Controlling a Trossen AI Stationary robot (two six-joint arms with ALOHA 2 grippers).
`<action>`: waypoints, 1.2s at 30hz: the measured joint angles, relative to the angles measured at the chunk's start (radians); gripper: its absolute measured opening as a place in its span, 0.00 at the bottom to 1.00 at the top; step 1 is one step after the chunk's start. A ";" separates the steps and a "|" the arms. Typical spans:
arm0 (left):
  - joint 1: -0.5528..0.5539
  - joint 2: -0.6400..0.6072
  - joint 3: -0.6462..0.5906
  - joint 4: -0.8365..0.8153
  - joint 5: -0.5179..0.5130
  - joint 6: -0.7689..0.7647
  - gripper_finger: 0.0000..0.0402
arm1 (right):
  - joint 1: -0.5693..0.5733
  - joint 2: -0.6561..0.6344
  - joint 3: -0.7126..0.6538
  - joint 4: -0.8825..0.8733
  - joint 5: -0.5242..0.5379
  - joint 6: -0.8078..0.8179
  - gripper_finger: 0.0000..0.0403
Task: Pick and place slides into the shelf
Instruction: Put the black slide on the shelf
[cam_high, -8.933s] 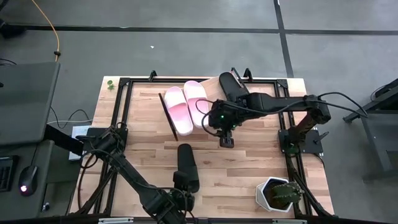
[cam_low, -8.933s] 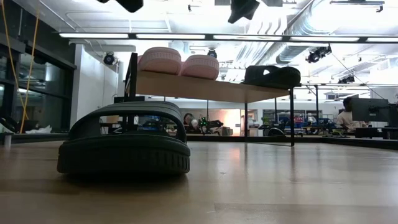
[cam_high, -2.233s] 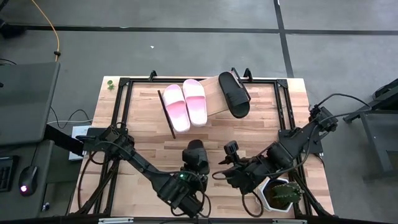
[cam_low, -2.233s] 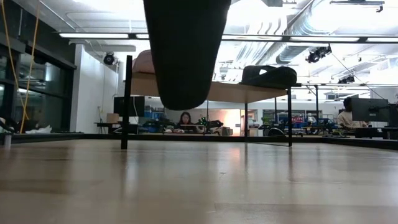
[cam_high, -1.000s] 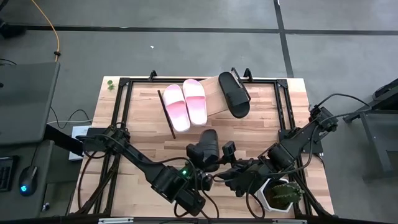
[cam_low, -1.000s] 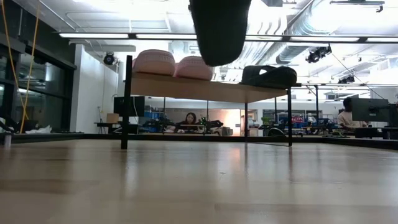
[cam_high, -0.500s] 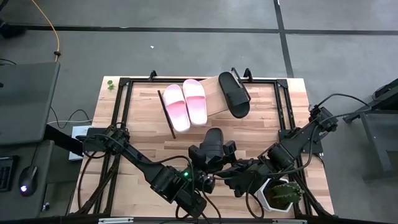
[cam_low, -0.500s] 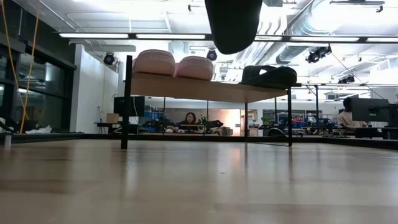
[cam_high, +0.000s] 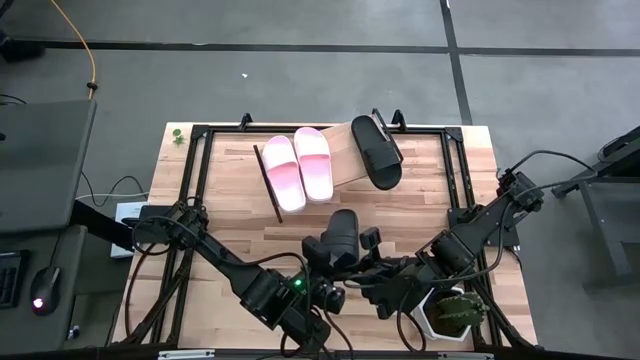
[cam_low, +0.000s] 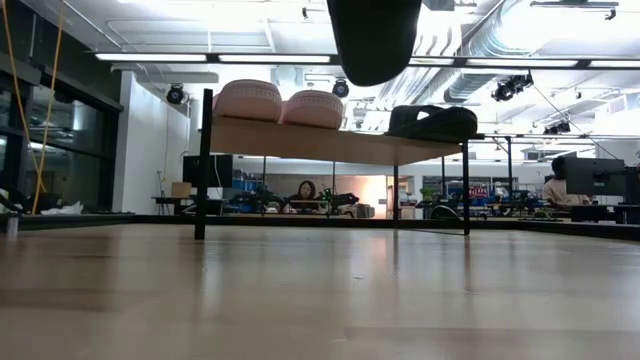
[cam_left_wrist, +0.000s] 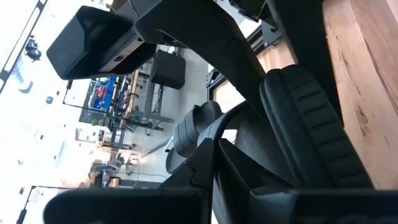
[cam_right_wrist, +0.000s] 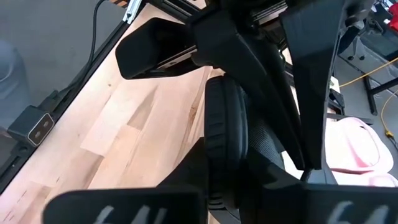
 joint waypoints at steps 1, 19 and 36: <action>0.000 0.000 0.000 0.000 -0.002 -0.007 0.02 | 0.000 0.000 0.000 0.000 0.000 0.005 0.06; 0.001 -0.009 0.000 -0.004 -0.019 -0.115 0.26 | 0.000 0.000 0.000 -0.027 0.013 0.000 0.05; -0.048 -0.162 0.000 -0.040 0.125 -0.356 0.48 | -0.050 0.002 0.000 -0.111 0.101 -0.122 0.04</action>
